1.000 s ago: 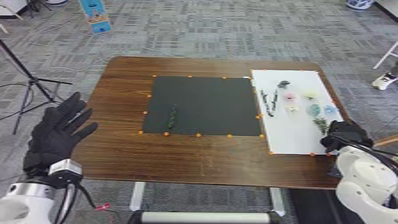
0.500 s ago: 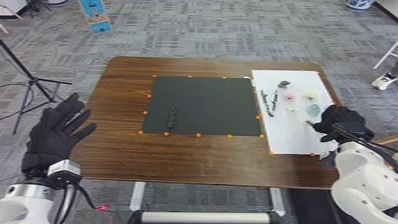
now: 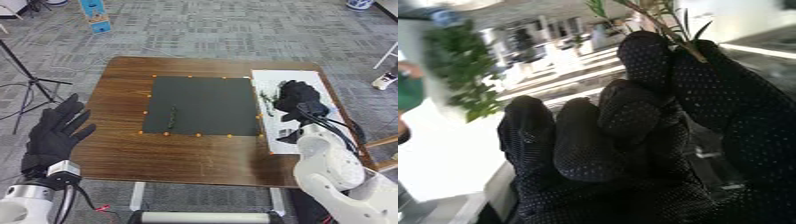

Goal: Arrange flowers

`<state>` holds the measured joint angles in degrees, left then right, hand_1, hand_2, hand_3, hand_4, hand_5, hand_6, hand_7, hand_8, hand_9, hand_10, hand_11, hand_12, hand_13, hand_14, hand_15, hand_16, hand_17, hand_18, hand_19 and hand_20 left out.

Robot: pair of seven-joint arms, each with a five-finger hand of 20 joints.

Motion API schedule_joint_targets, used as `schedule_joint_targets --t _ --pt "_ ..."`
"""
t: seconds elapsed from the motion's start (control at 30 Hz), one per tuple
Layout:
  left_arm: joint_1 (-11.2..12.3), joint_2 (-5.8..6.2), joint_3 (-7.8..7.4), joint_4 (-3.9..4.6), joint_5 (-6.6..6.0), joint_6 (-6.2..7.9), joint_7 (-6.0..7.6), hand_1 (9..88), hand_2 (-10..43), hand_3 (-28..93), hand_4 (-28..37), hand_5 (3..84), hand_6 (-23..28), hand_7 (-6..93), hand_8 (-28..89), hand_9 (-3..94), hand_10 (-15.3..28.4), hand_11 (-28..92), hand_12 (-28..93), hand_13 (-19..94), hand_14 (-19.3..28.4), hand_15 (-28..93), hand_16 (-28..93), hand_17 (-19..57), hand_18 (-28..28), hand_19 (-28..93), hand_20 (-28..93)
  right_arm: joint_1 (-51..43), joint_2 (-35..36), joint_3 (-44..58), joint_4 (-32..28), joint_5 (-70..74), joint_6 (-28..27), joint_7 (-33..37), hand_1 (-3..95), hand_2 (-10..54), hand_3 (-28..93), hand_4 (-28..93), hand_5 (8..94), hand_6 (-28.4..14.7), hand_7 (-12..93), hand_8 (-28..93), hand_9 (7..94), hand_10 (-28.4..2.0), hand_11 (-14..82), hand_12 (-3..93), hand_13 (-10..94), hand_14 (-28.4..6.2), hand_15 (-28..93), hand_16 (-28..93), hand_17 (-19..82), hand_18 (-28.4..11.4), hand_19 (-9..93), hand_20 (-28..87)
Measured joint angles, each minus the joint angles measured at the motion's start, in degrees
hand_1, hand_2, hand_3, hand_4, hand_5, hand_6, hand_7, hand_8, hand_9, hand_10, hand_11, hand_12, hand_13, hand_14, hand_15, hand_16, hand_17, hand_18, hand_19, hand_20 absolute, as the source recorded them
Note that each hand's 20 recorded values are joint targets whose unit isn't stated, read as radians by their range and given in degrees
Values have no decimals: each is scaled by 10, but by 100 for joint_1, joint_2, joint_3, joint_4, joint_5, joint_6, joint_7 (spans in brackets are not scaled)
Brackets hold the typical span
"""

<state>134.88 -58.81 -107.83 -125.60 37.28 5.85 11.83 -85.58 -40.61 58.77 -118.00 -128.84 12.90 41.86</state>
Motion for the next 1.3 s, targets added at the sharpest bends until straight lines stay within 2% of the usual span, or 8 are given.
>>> schedule_joint_targets --t 0.27,0.57,0.7,1.0,1.3 --pt "-40 5 20 6 -5 0 -13 256 -83 587 -283 267 22 163 -89 216 95 129 162 184 128 115 55 -108 219 395 93 1322 -547 -1463 510 38 7 -315 351 -95 861 18 700 -12 529 323 791 -101 594 548 733 -101 873 425 434 -229 932 718" --pt "-90 10 37 19 -7 -4 -44 260 -83 580 -283 267 21 164 -90 216 96 129 163 184 128 114 55 -109 220 395 93 2282 -1413 -2647 1714 83 10 -830 357 -95 861 5 698 -12 531 315 787 -103 590 546 728 -102 872 424 424 -228 932 712" --pt "-120 18 58 37 -10 -7 -60 263 -81 575 -283 267 22 163 -89 216 95 129 163 184 128 114 55 -109 220 395 93 2435 -1659 -3027 2000 106 1 -848 357 -95 862 6 698 -12 531 313 788 -101 590 547 729 -102 872 422 426 -227 932 710" --pt "-202 68 104 80 -13 -26 -120 260 -82 578 -283 267 22 164 -89 216 96 128 163 183 128 115 56 -109 220 395 93 2414 -1989 -3395 2182 77 -164 -632 354 -95 860 14 699 -13 534 308 790 -99 589 550 731 -100 873 420 428 -228 932 714" --pt "-273 90 160 110 -14 -51 -148 259 -80 577 -283 267 22 163 -89 217 95 128 163 183 127 113 55 -110 221 396 93 2608 -2308 -3563 2640 -43 -11 -540 370 -95 851 -14 696 -13 530 296 785 -98 586 548 725 -100 871 421 424 -228 932 710"
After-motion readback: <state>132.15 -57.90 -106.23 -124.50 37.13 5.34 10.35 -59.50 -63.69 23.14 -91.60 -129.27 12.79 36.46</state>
